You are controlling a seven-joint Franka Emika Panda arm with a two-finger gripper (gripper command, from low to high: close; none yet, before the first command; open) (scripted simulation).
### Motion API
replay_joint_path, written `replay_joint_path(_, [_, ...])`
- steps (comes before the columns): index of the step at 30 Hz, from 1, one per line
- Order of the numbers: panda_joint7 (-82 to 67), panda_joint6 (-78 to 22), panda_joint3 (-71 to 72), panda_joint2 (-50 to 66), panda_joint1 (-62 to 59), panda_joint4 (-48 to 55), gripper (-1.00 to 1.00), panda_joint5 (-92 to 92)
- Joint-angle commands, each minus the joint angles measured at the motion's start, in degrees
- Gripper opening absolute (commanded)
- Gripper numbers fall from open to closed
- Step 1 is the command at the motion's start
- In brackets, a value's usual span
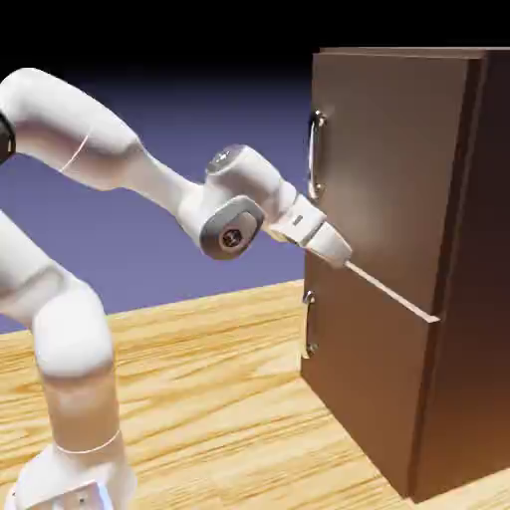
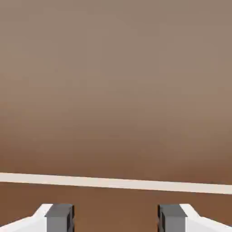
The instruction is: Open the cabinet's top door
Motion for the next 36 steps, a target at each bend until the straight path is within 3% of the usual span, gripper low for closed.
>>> replay_joint_path(1, [2.5, -0.5, 1.2, -1.2, -1.1, 0.2, 0.0, 2.5])
replay_joint_path(36, [89.7, -16.6, 41.9, -41.9, -38.0, 5.9, 0.0, 89.6])
